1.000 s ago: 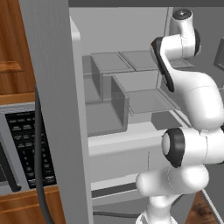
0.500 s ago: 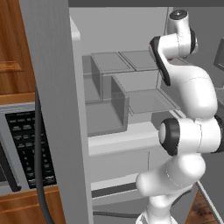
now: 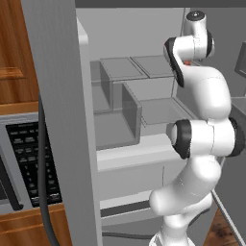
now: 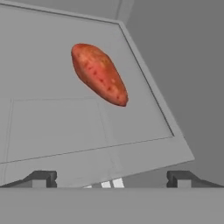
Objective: Gather the sweet potato and mushroom from the fridge and place them on a tray on the dining counter. Then gather the chicken drumstick and fish from the fridge and place them on the other tray.
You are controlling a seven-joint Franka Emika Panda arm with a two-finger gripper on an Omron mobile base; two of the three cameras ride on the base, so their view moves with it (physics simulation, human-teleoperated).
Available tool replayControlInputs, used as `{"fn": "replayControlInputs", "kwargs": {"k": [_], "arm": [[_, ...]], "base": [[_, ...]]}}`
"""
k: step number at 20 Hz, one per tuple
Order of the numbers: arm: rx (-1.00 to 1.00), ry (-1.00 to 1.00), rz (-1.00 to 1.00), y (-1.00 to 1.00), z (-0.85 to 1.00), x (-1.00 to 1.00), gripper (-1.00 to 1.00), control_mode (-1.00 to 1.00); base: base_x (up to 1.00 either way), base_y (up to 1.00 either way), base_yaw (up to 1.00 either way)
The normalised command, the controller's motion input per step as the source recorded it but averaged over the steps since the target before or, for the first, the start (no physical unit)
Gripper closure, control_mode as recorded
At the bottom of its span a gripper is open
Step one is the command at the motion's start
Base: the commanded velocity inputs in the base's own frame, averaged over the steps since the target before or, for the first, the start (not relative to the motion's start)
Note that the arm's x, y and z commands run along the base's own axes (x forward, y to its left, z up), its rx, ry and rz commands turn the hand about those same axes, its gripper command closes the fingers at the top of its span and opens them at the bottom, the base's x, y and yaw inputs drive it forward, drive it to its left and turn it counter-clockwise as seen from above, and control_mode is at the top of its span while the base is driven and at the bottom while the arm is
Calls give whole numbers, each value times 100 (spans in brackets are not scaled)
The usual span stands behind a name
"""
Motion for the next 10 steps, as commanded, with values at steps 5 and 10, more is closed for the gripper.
{"fn": "replayControlInputs", "kwargs": {"k": [5,10], "arm": [[0,0,5,-9,0,33,-100,-100],[0,1,7,-12,-8,30,-100,-100]], "base": [[0,0,0],[0,0,0]]}}
